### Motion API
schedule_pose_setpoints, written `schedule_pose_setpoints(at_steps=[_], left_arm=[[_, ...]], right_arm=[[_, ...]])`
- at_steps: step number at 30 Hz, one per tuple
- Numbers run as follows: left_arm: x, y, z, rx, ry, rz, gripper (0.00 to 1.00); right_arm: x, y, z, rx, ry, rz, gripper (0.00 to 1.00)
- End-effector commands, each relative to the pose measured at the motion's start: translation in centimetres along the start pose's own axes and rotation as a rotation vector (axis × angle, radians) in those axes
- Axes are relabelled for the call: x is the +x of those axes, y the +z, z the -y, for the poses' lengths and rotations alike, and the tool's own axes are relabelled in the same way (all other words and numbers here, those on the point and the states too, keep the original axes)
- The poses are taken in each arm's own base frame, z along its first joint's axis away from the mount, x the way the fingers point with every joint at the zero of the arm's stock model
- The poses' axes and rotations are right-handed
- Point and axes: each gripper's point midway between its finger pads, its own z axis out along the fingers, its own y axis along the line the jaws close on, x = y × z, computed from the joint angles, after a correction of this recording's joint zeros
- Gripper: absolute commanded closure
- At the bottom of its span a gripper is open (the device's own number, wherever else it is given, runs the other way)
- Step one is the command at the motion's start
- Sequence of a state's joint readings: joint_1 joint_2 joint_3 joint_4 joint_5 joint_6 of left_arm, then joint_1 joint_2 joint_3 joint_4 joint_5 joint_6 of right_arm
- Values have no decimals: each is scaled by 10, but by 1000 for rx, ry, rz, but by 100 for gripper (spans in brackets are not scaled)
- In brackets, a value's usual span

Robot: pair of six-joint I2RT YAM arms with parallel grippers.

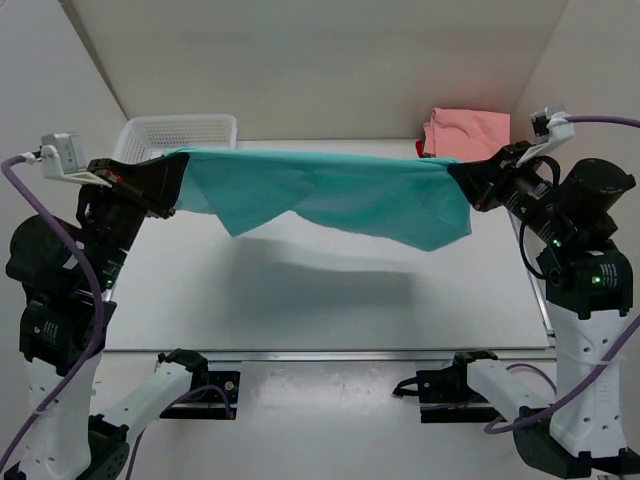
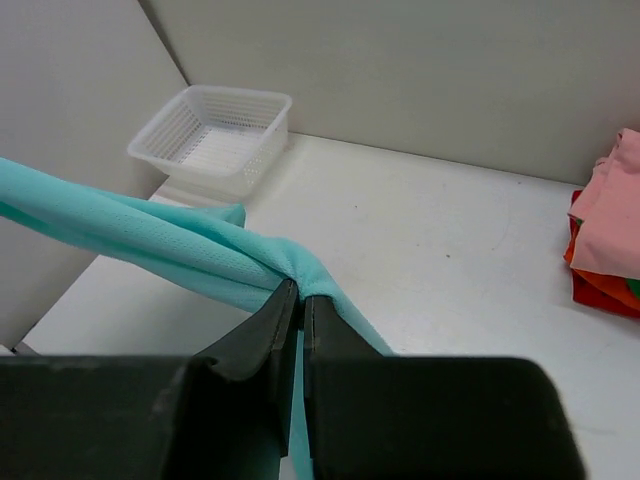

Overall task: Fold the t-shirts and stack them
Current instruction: Flatten out the tshirt

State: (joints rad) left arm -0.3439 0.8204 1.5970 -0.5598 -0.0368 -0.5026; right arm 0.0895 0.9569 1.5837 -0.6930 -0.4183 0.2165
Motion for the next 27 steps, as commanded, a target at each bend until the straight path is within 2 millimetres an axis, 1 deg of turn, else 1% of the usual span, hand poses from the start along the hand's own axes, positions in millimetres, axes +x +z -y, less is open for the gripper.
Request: schedule_pose_setpoints(at_steps=[1,2,3,4,5,6,7,8,9,10,11,12,13,14,15,16,17,18,19,20,21,23,24,25,26,27], left_arm=[[14,19,-21,-87,39,-32,100],[31,29,-26,-81,45,-81,100],[45,38,-40,-108,54,-109,100],[59,49,-43,-98,43,-155,100],[78,60,-53,-92,37,-208,100],[86,69,-66,-110,40,-221,100],[107,81,-75,-104,32,-283,100],[120,97,-89,-108,22,-317,100],[120,106,-93,-96,31,-318,100],[135,123,-105,-109,28,-356,100],[138,142,-115,-103,35,-375,100],[123,155,-112,-77,55,-354,100],[141,175,-124,-84,44,-404,100],[136,196,-132,-76,51,-414,100],[117,214,-123,-31,48,-394,100],[88,223,-114,-12,62,-339,100],[82,230,-109,6,62,-328,100],[54,231,-98,20,88,-257,100],[44,230,-94,26,92,-220,100],[32,224,-88,35,98,-192,100],[38,210,-88,44,97,-213,100],[54,205,-90,36,98,-238,100],[72,196,-96,28,92,-267,100],[104,193,-111,9,63,-324,100],[131,177,-122,-15,33,-376,100],[133,167,-115,6,2,-368,100]], right_arm=[[27,17,27,29,12,-124,100],[37,25,28,14,17,-154,100],[43,35,33,14,22,-172,100],[47,41,31,7,11,-186,100],[58,53,35,1,18,-217,100],[70,66,42,-5,16,-256,100],[79,79,48,-1,23,-282,100],[78,87,49,-12,10,-270,100],[83,97,56,-7,3,-279,100],[86,112,63,11,-3,-276,100],[77,120,74,34,-26,-243,100],[74,130,79,39,-34,-241,100],[65,136,88,68,-47,-216,100],[49,147,96,88,-72,-188,100],[32,156,96,94,-101,-175,99],[0,163,99,117,-152,-122,100],[-5,163,97,140,-157,-131,100],[-32,166,95,152,-206,-83,100],[-52,164,93,154,-233,-44,100],[-67,159,89,144,-238,-2,100],[-64,147,104,119,-161,12,100],[-49,147,112,131,-156,-19,100],[-28,148,120,151,-145,-60,100],[-3,150,121,145,-122,-109,100],[4,145,118,139,-118,-116,100],[38,146,123,143,-98,-178,100]])
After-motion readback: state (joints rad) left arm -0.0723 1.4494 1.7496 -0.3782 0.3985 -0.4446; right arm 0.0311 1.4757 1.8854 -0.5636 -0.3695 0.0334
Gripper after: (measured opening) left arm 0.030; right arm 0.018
